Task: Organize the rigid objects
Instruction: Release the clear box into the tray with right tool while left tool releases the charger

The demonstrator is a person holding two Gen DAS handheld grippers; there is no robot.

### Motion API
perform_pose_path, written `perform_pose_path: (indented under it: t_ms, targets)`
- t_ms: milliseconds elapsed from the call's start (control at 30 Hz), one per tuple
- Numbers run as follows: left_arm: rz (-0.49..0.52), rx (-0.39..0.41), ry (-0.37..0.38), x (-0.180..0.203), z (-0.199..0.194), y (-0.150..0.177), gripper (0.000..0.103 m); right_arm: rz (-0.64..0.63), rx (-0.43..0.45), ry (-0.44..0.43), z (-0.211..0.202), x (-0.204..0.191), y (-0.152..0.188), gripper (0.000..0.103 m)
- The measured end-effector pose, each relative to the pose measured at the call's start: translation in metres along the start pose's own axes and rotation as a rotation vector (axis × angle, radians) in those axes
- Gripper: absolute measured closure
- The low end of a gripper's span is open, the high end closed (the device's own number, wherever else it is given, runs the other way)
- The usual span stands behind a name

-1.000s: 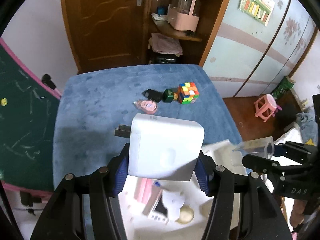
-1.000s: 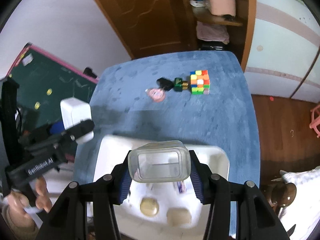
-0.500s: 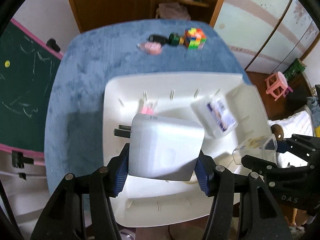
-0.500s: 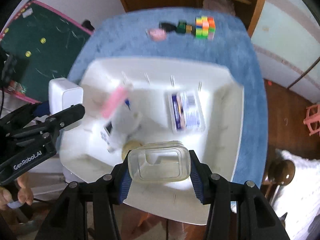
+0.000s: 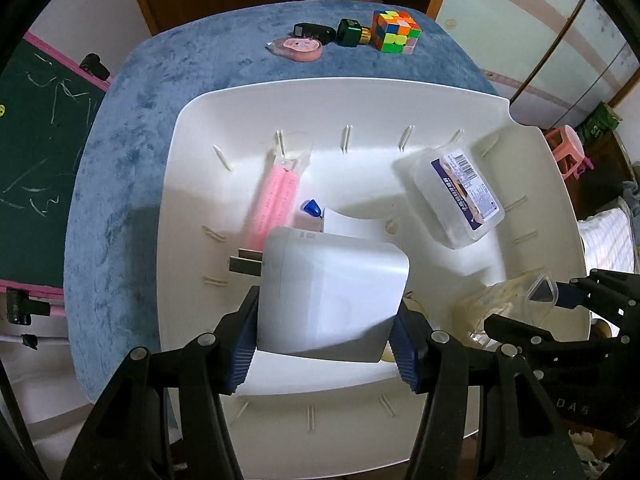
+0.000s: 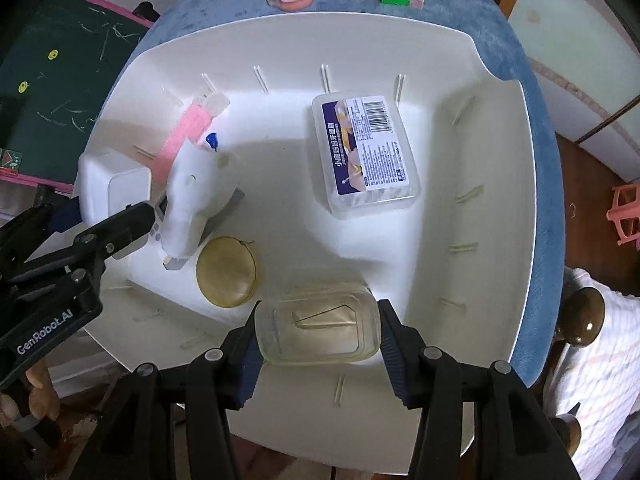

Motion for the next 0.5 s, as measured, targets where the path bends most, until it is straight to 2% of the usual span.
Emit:
perform_pose_path:
  t_ms: [100, 167, 233, 300, 500]
  targets:
    - [-0.002, -0.003, -0.003, 0.000, 0.001, -0.001, 0.041, -0.005, 0.001, 0.014, 0.000, 0.000, 0.000, 0.049]
    - [-0.007, -0.019, 0.009, 0.000, 0.002, -0.002, 0.041, 0.003, 0.003, 0.010, -0.001, 0.001, 0.001, 0.039]
    - [0.017, -0.001, 0.007, 0.003, -0.003, -0.003, 0.036, 0.013, 0.015, 0.008, -0.004, 0.002, 0.003, 0.038]
    - [0.033, 0.019, -0.011, 0.005, -0.008, -0.006, 0.015, 0.013, 0.030, 0.002, -0.008, 0.004, 0.002, 0.038]
    - [0.027, 0.070, -0.007, 0.005, -0.027, -0.011, 0.014, 0.026, 0.079, 0.009, -0.025, 0.008, 0.003, 0.038]
Point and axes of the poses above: each gripper's, at about its wrist camera, not at the fingertips, and z roughly the way its jaws point, x to its right, y to its underside, the point moved 3 cm from there along z, roughly the way its jaws point, and after that the axes turned 15 degrees about y, right-handed, at the moved point
